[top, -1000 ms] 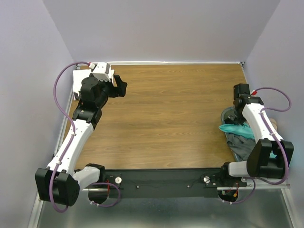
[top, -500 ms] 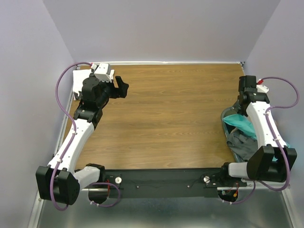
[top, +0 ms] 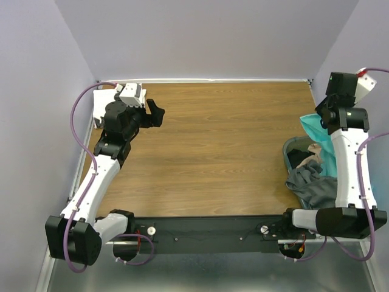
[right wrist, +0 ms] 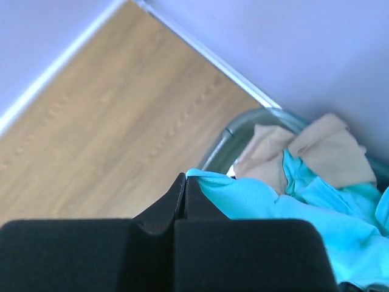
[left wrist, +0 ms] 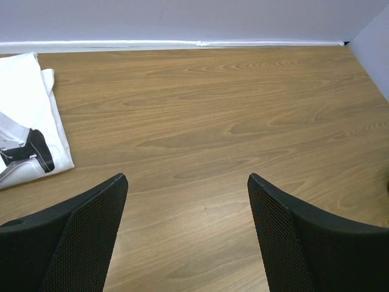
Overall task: Fold and stack the t-shirts
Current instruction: Grab the tshirt from the pile, then move the tshirt to the center of the board
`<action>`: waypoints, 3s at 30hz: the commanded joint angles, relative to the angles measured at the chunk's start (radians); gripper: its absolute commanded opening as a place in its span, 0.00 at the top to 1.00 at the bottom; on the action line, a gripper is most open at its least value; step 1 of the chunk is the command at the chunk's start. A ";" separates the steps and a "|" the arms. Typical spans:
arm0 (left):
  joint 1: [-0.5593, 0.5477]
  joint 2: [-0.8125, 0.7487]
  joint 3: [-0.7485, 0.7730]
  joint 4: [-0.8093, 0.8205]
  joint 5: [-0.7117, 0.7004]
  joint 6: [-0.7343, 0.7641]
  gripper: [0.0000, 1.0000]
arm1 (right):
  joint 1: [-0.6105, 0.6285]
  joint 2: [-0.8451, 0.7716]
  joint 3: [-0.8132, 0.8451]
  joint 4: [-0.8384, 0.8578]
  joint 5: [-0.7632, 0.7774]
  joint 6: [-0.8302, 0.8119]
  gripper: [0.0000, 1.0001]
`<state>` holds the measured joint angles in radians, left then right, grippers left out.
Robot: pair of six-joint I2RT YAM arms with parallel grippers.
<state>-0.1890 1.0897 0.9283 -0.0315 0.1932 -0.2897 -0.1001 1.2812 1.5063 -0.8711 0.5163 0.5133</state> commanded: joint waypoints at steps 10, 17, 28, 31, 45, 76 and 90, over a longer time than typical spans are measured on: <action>0.006 -0.034 -0.036 0.022 0.023 -0.028 0.13 | -0.009 0.041 0.393 0.084 -0.024 -0.116 1.00; 0.005 -0.030 -0.032 0.022 0.028 -0.028 0.13 | -0.007 0.060 0.520 0.124 -0.090 -0.130 0.99; 0.005 -0.013 -0.034 0.025 0.041 -0.026 0.13 | -0.007 0.099 0.730 0.210 -0.239 -0.248 1.00; 0.005 -0.013 -0.036 0.025 0.040 -0.031 0.13 | -0.007 0.102 0.765 0.241 -0.289 -0.265 1.00; 0.006 0.004 -0.060 0.074 0.051 -0.031 0.13 | -0.007 0.095 0.848 0.461 -0.599 -0.311 1.00; -0.004 -0.039 0.006 -0.131 -0.153 -0.009 0.18 | 0.445 0.629 0.399 0.383 -0.840 0.074 0.07; -0.004 -0.068 -0.016 -0.056 -0.293 -0.132 0.18 | 0.445 0.465 -0.075 0.366 -0.703 -0.041 0.05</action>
<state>-0.1921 1.0626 0.9077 -0.1421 -0.0082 -0.3744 0.3420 1.8111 1.5158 -0.4870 -0.2340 0.5137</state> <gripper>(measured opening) 0.817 0.953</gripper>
